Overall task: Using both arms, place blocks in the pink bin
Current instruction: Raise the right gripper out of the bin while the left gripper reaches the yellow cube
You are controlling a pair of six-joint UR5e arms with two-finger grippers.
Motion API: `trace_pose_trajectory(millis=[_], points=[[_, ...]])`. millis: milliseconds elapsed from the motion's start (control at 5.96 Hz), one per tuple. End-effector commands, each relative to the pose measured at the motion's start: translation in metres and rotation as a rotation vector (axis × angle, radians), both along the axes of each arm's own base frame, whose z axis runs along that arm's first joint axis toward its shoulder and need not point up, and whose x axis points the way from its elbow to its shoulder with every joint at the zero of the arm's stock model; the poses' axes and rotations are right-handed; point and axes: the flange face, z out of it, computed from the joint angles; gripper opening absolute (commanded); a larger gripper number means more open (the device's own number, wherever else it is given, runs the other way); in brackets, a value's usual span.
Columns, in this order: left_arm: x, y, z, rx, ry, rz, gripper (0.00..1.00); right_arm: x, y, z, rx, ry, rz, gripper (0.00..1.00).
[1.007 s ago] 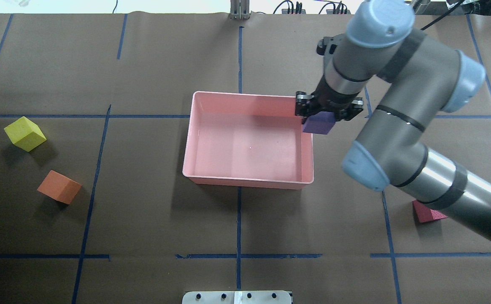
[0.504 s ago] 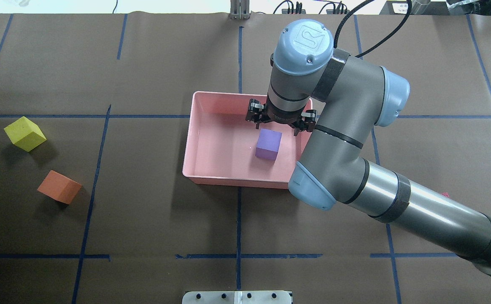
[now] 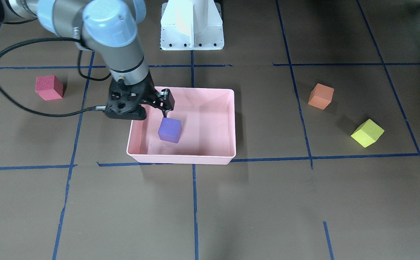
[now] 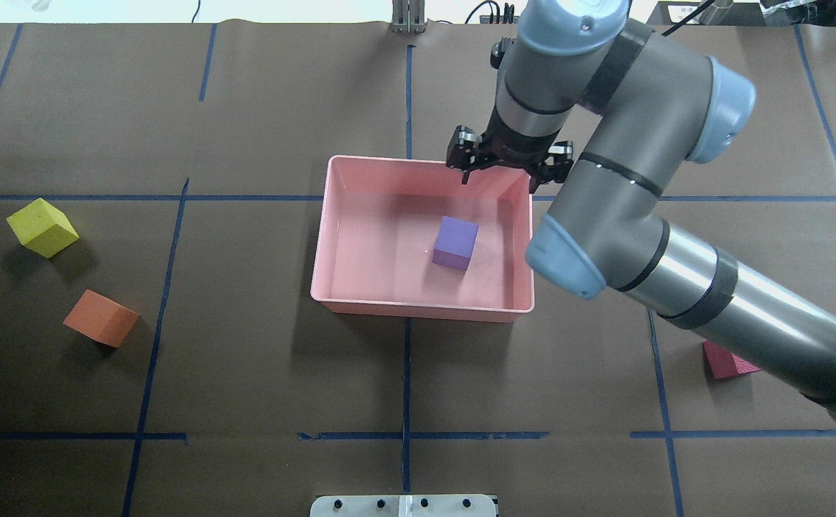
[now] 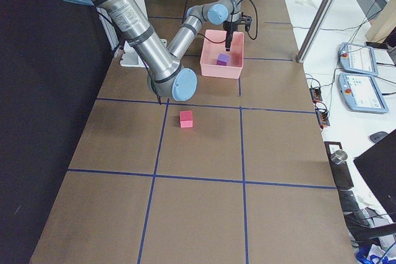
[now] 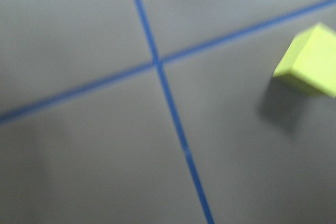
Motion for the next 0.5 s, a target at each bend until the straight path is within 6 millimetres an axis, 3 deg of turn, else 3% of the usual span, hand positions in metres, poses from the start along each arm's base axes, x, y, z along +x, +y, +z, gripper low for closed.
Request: trace_pose_trajectory(millis=[0,336], points=[[0.048,-0.023,-0.015,0.099,0.014,0.09,1.0,0.096,-0.053,0.066,0.099,0.041,-0.072,0.99],[0.165,-0.026,-0.016,0.251,0.047,0.297,1.0,0.209,-0.076,0.153,0.22,0.067,-0.208,0.99]])
